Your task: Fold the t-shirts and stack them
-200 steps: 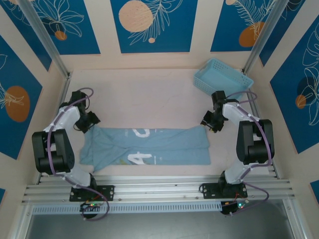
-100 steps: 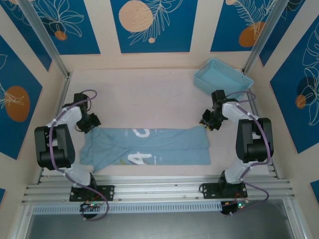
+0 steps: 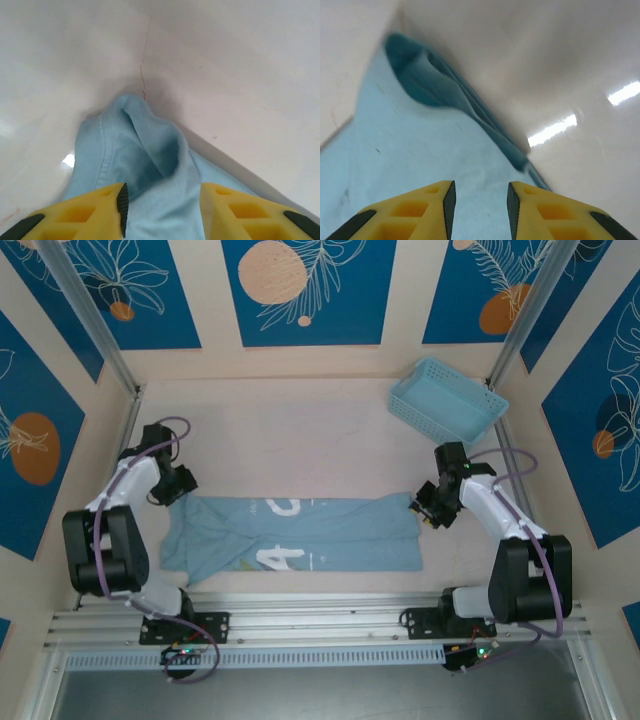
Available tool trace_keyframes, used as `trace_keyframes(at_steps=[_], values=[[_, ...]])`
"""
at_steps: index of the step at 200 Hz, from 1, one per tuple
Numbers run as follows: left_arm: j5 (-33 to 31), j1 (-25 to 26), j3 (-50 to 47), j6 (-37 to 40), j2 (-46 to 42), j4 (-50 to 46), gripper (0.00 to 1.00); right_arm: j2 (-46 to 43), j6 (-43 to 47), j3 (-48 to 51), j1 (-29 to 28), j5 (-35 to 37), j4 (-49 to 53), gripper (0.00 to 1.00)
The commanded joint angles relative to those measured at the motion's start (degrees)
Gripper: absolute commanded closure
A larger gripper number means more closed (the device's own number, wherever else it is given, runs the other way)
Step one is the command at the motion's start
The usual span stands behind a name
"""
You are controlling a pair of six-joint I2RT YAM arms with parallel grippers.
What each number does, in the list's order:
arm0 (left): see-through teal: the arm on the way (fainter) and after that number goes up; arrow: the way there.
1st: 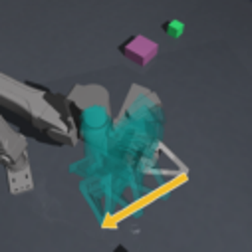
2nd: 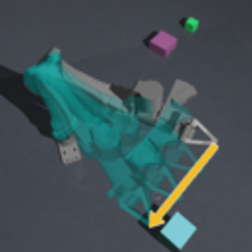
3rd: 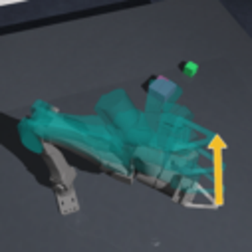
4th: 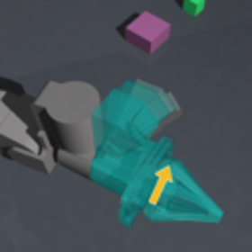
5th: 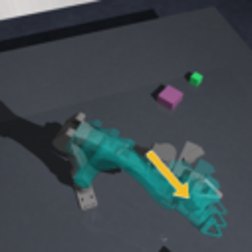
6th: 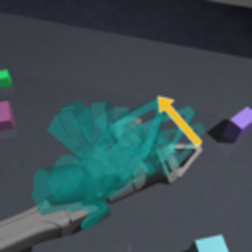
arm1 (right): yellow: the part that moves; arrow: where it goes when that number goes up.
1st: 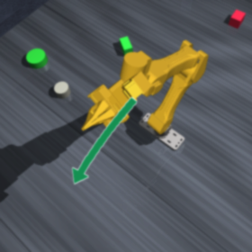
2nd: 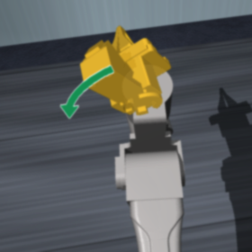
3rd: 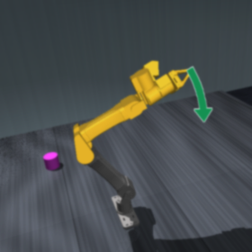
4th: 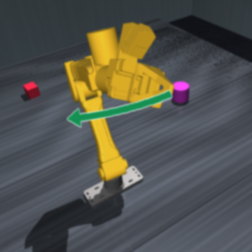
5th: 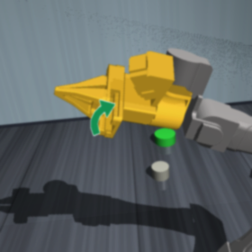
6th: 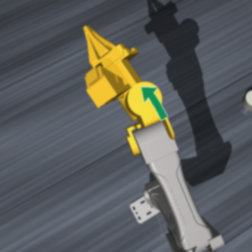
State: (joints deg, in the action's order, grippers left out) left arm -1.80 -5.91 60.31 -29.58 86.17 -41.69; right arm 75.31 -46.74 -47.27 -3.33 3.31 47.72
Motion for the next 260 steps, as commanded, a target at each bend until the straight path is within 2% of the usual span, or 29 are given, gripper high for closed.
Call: trace_keyframes(at_steps=[1, 32, 52, 72, 113, 185, 260], values=[[0.86, 2.75, -0.61, -3.7, -4.81, -5.23, 0.58, -0.47, -6.68, 4.51, 0.5, -5.45, 1.26, 0.65], [7.24, 10.94, -4.44, -9.82, -5.75, -1.55, 0.63, 1.37, -9.66, 5.99, 0.74, -7.49, -1.38, 0.67], [7.06, 16.17, -4.83, -12.12, -3.73, -0.18, 0.67, 2.72, -10.17, 5.96, 1.29, -7.28, -2.36, 0.69], [6.51, 18.73, -5.63, -13.73, -2.94, 1.12, 0.69, 3.77, -10.04, 5.27, 1.72, -6.68, -2.56, 0.7], [6.94, 19.88, -6.52, -14.06, -1.78, 2.2, 0.71, 5.39, -9.42, 5.71, 2.84, -4.98, -3.17, 0.73], [4.6, 19.9, -7.4, -14.34, 2.16, 2.76, 0.75, 3.17, -9.33, 5.59, 2.85, -3.8, -0.91, 1.0], [3.03, 19.96, -6.64, -14.47, 2.6, 2.49, 0.76, -3.29, -11.82, 5.6, 2.32, -4.57, 6.6, 1.0]])
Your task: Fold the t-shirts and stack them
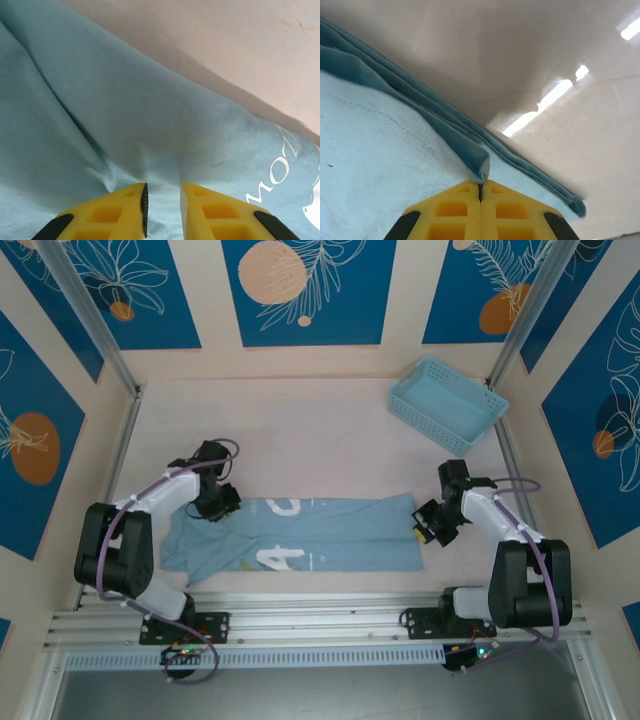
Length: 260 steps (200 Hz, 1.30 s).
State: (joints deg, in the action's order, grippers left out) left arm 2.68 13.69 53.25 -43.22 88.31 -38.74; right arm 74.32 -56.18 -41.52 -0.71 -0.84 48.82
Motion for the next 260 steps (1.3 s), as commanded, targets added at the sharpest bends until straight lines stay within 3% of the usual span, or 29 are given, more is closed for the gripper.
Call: trace_keyframes(at_steps=[1, 49, 124, 148, 161, 201, 260], values=[[-1.45, 0.32, 0.44, -0.82, 0.46, -0.46, 0.76, -2.37, -2.41, -0.15, -0.32, -0.49, 5.59, 1.0], [-1.71, 0.34, 0.8, -0.75, 0.44, -0.9, 0.77, -1.25, -4.28, 0.64, -1.45, -4.03, 7.74, 1.0], [-2.02, 0.35, 0.84, -0.99, -0.31, -1.75, 0.77, 4.41, -1.47, 2.35, -2.35, -1.13, 7.55, 1.0], [-1.9, 0.34, 1.69, -1.1, -0.83, -2.38, 0.77, 5.11, 0.18, -0.53, -2.25, 1.4, 9.1, 0.75], [-1.73, 0.48, 2.41, -1.0, -1.23, -2.74, 0.77, 3.73, 0.2, -1.95, -2.39, 1.58, 9.73, 0.67], [1.36, 2.35, 6.1, -0.55, 0.06, -1.57, 0.76, -0.59, -3.17, -2.78, -4.46, -0.7, 3.32, 0.71], [2.66, 7.11, 10.9, -1.51, 4.98, -0.64, 0.77, 7.24, -4.15, -1.34, -5.15, 0.67, -1.22, 0.68]])
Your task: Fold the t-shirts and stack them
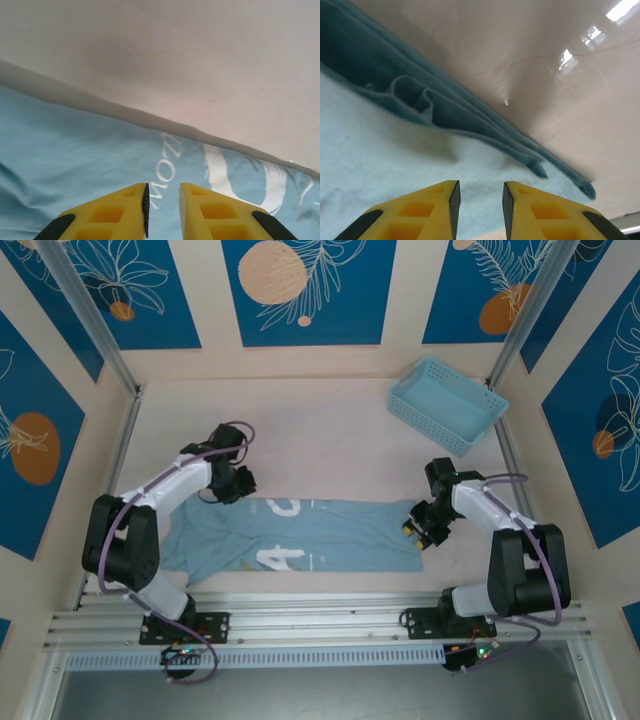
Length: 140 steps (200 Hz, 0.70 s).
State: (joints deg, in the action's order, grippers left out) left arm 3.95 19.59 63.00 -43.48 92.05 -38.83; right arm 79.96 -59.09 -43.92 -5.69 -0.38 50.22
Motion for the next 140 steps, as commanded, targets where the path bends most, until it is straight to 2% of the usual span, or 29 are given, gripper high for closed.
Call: trace_keyframes(at_steps=[1, 18, 35, 76, 106, 140], values=[[1.4, 1.22, 1.16, -1.25, 1.27, -0.55, 0.77, 1.73, -1.22, 1.09, -0.13, 0.21, -2.73, 0.69], [0.73, 1.47, 1.13, -0.93, 1.45, -1.55, 0.77, 4.0, -0.77, -0.06, -0.11, 1.07, -2.44, 0.86], [-2.17, 0.87, 1.5, -0.55, 1.16, -4.34, 0.79, 5.41, -0.51, -1.85, 0.11, 2.94, 1.45, 1.0], [-4.11, -3.33, 1.63, -0.13, 0.62, -7.23, 0.8, 1.33, -0.99, -5.72, 0.27, 5.21, 5.86, 1.0], [-4.81, -5.16, 4.18, 1.24, 3.44, -8.45, 0.78, 1.27, 2.83, -8.52, 0.8, 6.72, -1.08, 0.85], [-4.26, -6.43, 5.75, 1.63, 8.25, -6.55, 0.78, 7.26, 11.79, -11.38, 2.94, 2.95, -11.28, 0.78]])
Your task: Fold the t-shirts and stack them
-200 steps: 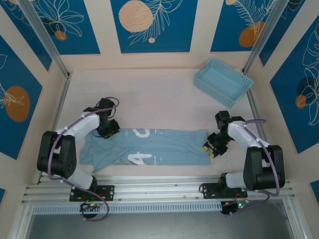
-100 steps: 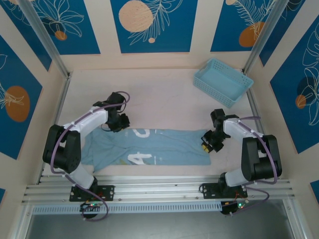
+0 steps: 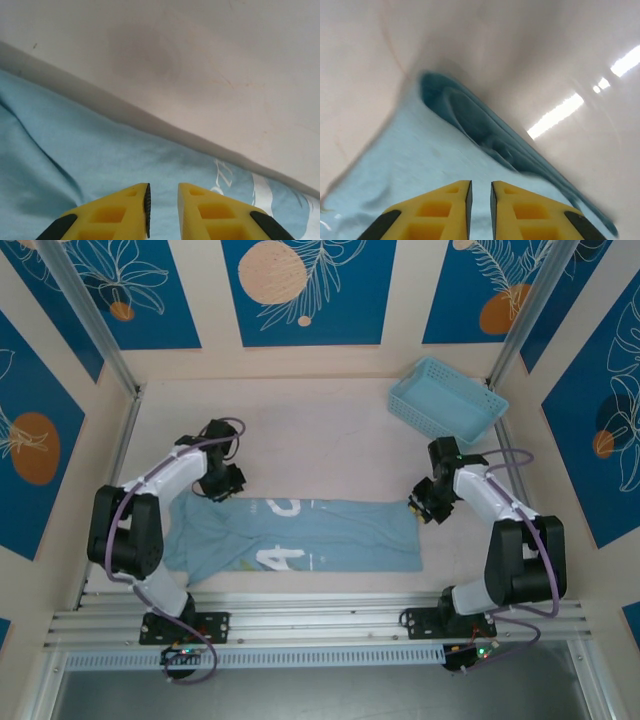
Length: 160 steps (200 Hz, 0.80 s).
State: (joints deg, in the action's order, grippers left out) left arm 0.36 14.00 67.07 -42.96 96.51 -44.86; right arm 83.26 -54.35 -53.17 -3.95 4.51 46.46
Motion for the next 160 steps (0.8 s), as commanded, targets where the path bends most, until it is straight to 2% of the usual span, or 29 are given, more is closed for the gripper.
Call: trace_keyframes(at_steps=[1, 29, 61, 99, 122, 145, 160], values=[[-0.6, -0.78, 1.76, 1.11, 3.91, -0.46, 0.79, 4.16, 7.27, -2.3, 1.25, -1.91, -7.56, 0.78], [0.16, -0.81, 2.49, 0.62, 6.06, 0.27, 0.79, 8.27, 10.33, -5.16, 1.7, -1.79, -5.63, 0.77], [0.84, -0.82, 2.32, 0.75, 5.62, 0.83, 0.79, 7.69, 11.37, -2.13, 2.26, -4.32, -8.88, 0.71], [0.96, -0.77, 1.92, 1.32, 5.78, 0.65, 0.8, 6.32, 9.97, 0.58, 2.28, -5.48, -9.47, 0.73], [0.78, -0.82, 1.31, 1.11, 6.23, 0.83, 0.8, 7.42, 9.48, 0.41, 2.39, -3.68, -7.53, 0.75], [0.96, -0.82, 1.3, 1.1, 6.45, 1.12, 0.8, 6.11, 9.48, 1.22, 2.63, -2.89, -8.3, 0.71], [0.96, -0.66, 1.1, 1.17, 6.5, 1.24, 0.8, 5.94, 9.41, 1.02, 2.67, -3.31, -8.32, 0.78]])
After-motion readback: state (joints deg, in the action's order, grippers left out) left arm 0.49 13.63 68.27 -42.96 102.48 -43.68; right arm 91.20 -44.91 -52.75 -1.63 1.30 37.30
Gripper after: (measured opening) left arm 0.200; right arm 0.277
